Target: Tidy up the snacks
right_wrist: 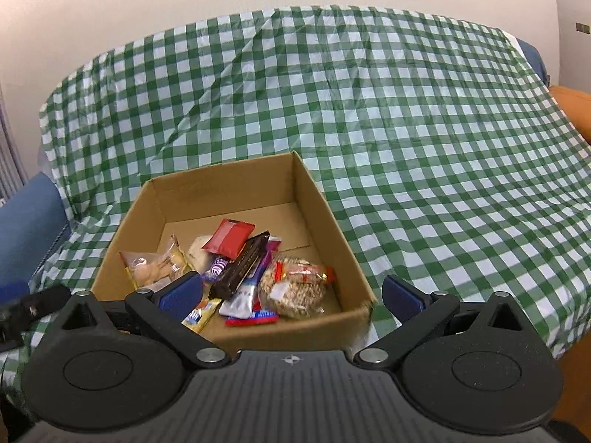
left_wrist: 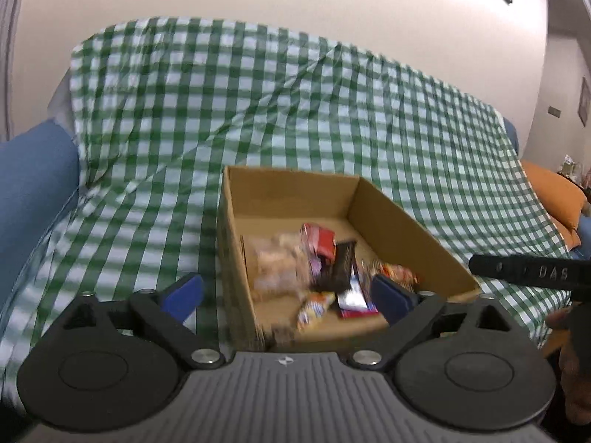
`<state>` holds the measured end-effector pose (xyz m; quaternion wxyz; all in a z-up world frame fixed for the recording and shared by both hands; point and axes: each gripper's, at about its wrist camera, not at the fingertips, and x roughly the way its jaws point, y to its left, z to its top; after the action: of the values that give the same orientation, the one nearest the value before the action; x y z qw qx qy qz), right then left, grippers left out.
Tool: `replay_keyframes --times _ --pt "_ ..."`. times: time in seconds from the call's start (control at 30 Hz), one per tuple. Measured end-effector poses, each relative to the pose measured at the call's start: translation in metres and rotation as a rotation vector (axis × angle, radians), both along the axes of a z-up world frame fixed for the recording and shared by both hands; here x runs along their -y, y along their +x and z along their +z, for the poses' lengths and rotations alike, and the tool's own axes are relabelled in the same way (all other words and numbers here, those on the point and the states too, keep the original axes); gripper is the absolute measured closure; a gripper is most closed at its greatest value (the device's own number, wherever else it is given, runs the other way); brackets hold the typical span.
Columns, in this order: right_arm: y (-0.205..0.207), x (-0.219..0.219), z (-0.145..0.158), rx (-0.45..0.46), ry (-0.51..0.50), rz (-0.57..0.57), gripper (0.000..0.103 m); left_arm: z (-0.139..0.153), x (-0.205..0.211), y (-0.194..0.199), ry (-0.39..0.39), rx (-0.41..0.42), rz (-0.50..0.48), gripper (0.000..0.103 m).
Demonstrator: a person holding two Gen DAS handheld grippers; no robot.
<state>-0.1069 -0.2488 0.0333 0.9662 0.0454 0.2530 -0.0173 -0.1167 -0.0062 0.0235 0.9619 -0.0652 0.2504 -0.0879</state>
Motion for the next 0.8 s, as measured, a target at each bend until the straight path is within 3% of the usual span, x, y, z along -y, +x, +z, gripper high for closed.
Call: replay_keyframes --times 0.2,0.57,0.8 --pt "-0.033 0.018 0.004 0.005 0.03 0.002 0.001 -0.002 0.012 -0.036 -0.015 -0.082 0.02 0.0" --pt "-0.049 0.032 0.0 -0.033 0.081 0.008 0.001 0.006 0.044 -0.03 0.054 -0.159 0.045 0.0" --pt "-0.059 0.033 -0.016 -0.003 0.077 0.002 0.001 0.001 0.052 -0.031 0.096 -0.15 0.058 0.0"
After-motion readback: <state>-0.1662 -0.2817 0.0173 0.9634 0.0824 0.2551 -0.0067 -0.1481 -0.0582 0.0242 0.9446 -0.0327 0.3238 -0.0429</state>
